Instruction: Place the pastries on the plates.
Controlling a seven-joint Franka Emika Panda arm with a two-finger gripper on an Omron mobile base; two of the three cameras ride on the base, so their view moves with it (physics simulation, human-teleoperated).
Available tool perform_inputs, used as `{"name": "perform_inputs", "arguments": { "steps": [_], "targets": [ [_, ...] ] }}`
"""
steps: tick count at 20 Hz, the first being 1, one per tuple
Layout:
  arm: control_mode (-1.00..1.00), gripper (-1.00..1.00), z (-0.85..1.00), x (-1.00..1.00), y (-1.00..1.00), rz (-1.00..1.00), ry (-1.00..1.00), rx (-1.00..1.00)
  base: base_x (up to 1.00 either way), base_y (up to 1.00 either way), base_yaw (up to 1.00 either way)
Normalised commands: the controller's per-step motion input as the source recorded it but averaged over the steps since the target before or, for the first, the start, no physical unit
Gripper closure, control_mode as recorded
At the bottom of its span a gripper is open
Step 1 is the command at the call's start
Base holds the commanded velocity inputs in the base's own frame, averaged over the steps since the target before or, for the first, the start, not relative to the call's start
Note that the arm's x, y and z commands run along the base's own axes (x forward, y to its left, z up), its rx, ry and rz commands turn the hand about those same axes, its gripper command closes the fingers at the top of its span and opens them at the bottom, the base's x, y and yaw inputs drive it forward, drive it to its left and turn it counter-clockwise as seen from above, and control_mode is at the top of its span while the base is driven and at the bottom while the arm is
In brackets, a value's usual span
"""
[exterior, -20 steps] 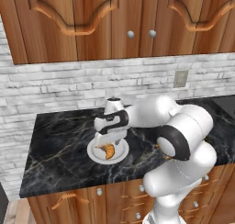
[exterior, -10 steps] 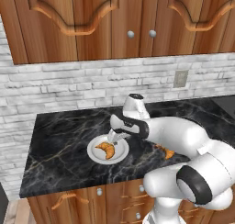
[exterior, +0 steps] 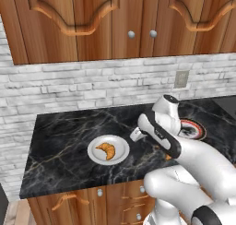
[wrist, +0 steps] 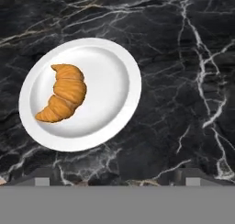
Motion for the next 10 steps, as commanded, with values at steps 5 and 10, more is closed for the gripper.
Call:
{"name": "perform_inputs", "arguments": {
  "steps": [5, 10],
  "targets": [
    [-1.00, -1.00, 0.80, -0.50, -0.63, -0.19, 0.06, 0.00, 0.00, 0.00, 0.00],
    [-1.00, -1.00, -0.09, -0.33, -0.46, -0.29, 0.21, -0.06, 0.00, 0.00, 0.00]
  ]
}}
